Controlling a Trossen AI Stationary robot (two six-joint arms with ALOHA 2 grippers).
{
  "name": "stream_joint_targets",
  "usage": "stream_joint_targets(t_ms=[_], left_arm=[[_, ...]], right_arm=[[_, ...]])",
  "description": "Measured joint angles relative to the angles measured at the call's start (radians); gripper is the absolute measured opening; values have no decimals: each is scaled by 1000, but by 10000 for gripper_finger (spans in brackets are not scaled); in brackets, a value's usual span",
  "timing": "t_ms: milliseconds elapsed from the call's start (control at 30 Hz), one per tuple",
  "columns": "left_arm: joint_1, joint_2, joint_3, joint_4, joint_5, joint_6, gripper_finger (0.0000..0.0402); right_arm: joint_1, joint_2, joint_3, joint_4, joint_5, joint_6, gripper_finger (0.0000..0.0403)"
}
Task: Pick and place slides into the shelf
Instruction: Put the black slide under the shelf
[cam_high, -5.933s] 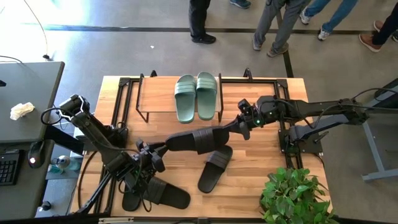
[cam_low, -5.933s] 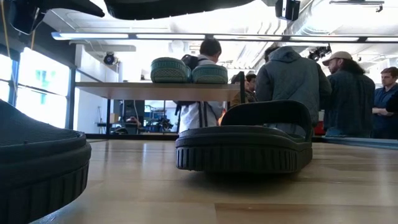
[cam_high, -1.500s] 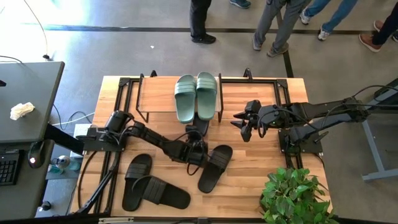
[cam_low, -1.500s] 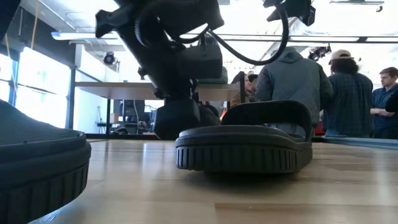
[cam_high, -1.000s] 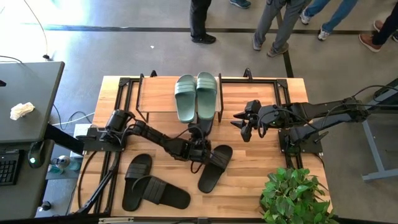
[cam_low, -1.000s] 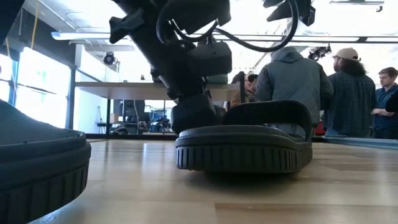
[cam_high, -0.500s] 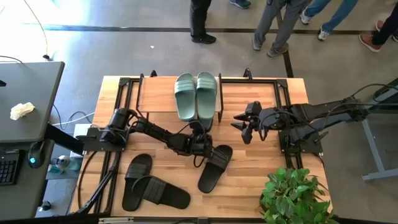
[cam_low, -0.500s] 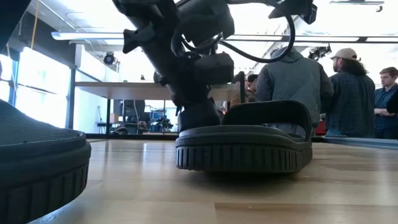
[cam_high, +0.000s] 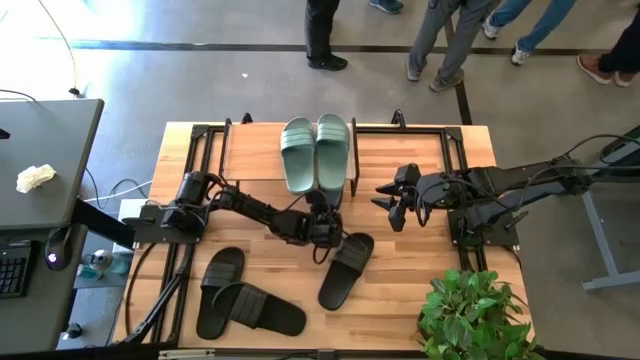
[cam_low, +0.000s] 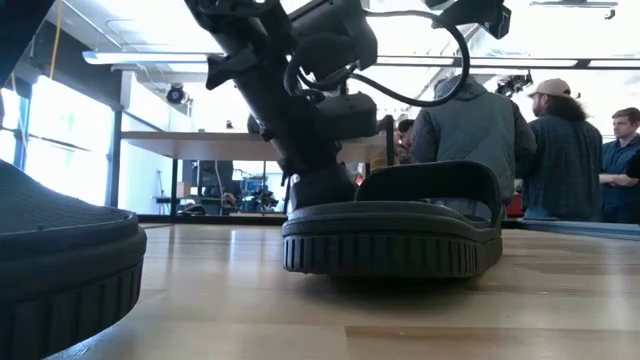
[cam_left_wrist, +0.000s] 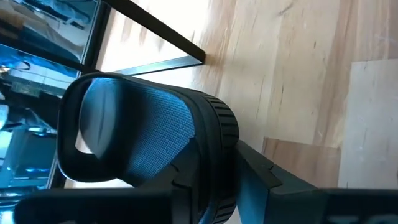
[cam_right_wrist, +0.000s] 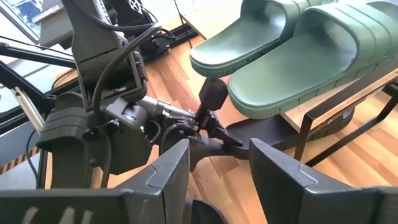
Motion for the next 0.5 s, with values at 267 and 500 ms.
stream_joint_targets(t_ms=[267, 500], left_arm=[[1, 0, 0, 16, 64, 41, 86], [1, 0, -1, 76, 148, 60, 133]], right_arm=[[0, 0, 0, 1, -10, 1, 154], [0, 0, 0, 1, -21, 11, 154]])
